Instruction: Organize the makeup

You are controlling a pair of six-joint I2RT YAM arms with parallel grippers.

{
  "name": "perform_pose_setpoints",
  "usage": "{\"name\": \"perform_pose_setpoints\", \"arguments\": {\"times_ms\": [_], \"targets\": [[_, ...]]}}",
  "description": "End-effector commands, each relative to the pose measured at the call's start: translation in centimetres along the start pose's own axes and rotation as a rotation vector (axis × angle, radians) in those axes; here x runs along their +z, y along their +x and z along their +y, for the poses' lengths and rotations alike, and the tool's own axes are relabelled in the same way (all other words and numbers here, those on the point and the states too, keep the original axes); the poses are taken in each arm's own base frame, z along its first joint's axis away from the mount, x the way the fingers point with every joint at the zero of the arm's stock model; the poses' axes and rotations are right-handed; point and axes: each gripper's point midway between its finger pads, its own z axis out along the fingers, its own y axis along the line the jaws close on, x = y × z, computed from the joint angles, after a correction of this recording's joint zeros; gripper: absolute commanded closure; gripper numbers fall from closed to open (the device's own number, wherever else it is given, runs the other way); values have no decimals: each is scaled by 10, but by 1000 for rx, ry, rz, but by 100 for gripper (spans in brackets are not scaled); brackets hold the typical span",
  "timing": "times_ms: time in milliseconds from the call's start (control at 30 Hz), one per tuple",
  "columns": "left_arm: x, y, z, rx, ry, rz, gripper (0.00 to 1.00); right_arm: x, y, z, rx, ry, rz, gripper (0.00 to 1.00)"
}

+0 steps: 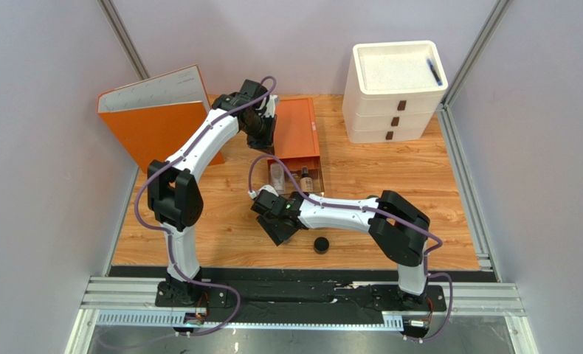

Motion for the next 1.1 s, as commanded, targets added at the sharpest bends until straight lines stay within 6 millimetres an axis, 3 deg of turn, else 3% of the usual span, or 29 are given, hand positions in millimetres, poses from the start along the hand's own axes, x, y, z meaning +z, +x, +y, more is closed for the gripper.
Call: {"name": "perform_pose_setpoints", "arguments": {"times_ms": [0, 67, 167, 267, 300, 400, 933, 1067], "targets": [[9, 38, 43, 2, -167, 162, 100, 9, -11, 0, 5, 8, -36, 50], [9, 38, 43, 4, -171, 161, 100, 7, -9, -2, 10, 9, -41, 57], [9, 38, 44, 4, -172, 161, 100, 6, -3, -6, 5, 20, -36, 59], [9, 37, 44, 1, -170, 161, 100, 4, 2, -8, -5, 22, -22, 76], [10, 38, 43, 3, -171, 163, 100, 1, 3, -9, -4, 23, -19, 86], [9, 38, 45, 5, -176, 165, 100, -11, -1, -11, -5, 29, -33, 100], [7, 29, 43, 6, -179, 152, 100, -128, -44, -19, -46, -45, -232, 100], [6, 28, 43, 5, -180, 150, 100, -164, -56, -40, 4, 5, -360, 100]]}}
